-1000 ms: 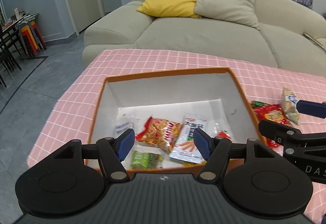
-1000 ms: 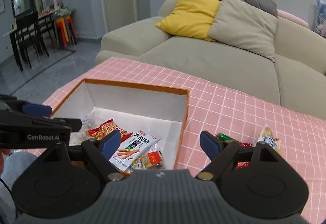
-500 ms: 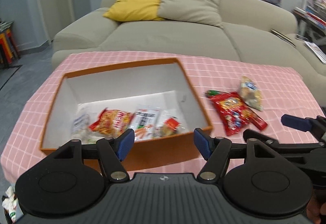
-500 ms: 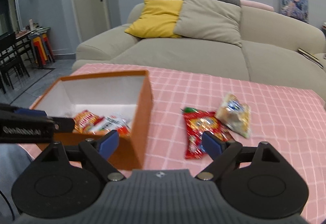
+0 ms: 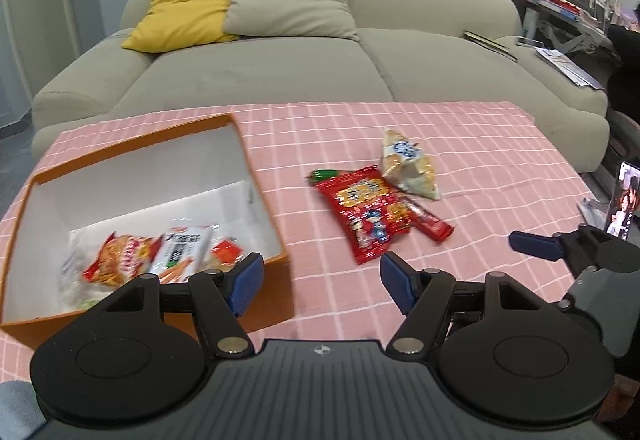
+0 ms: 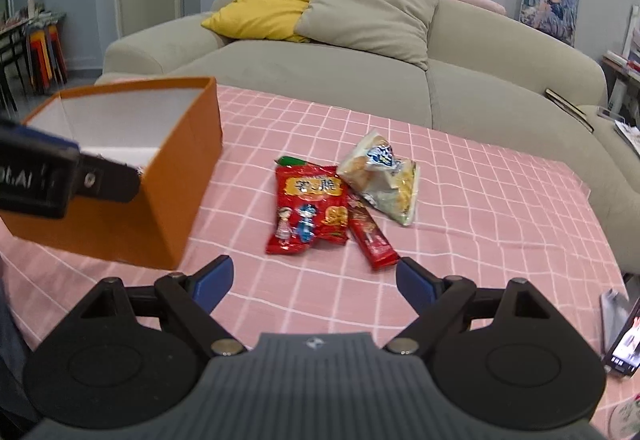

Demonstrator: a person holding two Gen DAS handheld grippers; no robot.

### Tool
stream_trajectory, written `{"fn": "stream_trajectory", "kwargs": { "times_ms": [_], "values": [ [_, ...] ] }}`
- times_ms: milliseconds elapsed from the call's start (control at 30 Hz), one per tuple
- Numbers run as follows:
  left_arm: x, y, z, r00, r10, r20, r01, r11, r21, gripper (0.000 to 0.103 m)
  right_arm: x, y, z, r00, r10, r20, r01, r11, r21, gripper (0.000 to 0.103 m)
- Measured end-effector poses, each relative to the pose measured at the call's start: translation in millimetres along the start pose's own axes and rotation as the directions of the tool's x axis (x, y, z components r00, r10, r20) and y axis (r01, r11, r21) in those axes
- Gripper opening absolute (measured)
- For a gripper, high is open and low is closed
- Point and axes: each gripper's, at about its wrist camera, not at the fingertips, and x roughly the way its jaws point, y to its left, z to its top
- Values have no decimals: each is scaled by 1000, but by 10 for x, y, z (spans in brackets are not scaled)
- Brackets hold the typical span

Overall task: Organize snacks
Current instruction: 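Lift both tools away and move back to the remaining snacks, then grasp the red Zhangxincui bag with the left tool while the right tool grasps the chocolate bar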

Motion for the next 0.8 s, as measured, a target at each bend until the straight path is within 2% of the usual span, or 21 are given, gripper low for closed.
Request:
{"fn": "stream_trajectory", "kwargs": {
  "times_ms": [367, 433, 500, 600, 800],
  "values": [
    [385, -262, 181, 997, -44, -60, 47, 998, 43, 79, 313, -385, 47, 998, 35, -53, -33, 999, 20, 89],
    [462, -305, 234, 996, -57, -71, 61, 997, 51, 79, 403, -439, 63, 997, 44, -61, -43, 999, 19, 86],
    [554, -345, 284, 994, -63, -85, 68, 996, 53, 79, 504, -474, 78, 996, 50, -78, -49, 999, 9, 74],
    [705, -390, 352, 992, -73, -105, 77, 996, 39, 80, 673, -529, 99, 993, 60, -105, -60, 998, 0, 64],
    [1060, -412, 462, 987, -71, -143, 65, 997, -45, 88, 973, -656, 177, 990, 62, -127, -63, 998, -8, 55]
  ]
}}
